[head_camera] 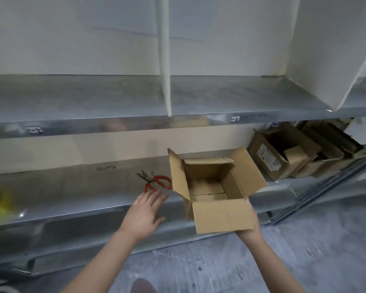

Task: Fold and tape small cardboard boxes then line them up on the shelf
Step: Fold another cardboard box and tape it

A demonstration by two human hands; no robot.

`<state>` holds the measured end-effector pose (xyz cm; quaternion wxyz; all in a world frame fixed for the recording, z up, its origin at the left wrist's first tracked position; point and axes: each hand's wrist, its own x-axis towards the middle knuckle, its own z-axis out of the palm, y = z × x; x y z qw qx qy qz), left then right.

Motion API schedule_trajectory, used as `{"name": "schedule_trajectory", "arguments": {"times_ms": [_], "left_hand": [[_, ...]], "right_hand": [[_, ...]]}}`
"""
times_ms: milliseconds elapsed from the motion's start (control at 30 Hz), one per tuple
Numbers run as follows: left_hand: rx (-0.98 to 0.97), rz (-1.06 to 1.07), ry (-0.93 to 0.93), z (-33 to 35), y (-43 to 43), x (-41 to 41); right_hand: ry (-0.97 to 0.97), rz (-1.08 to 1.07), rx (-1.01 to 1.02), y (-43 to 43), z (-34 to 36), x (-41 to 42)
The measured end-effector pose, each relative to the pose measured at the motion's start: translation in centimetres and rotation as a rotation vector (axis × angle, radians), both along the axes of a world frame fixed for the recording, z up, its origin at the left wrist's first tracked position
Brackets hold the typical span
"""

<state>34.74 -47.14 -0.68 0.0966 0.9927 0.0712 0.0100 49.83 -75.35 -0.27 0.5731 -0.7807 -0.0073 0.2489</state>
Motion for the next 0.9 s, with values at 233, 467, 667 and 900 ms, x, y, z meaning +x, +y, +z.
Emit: {"name": "schedule_trajectory", "arguments": {"times_ms": [233, 467, 667, 900], "left_hand": [[-0.133, -0.003, -0.036, 0.7, -8.3, 8.9], [-0.356, 0.037, 0.007, -0.2, -13.1, 18.3], [-0.716, 0.217, 0.024, -1.1, -16.8, 24.5], [-0.956, 0.428, -0.012, -2.5, -18.9, 27.3]], "right_hand": [[-0.31, -0.002, -0.104, -7.1, 0.3, 8.3], [0.16, -0.104, 0.122, -8.9, 0.3, 16.7], [-0.14, -0.017, -0.128, -10.0, -0.2, 21.8], [-0.169, -0.099, -0.284, -9.4, -1.4, 23.3]]}}
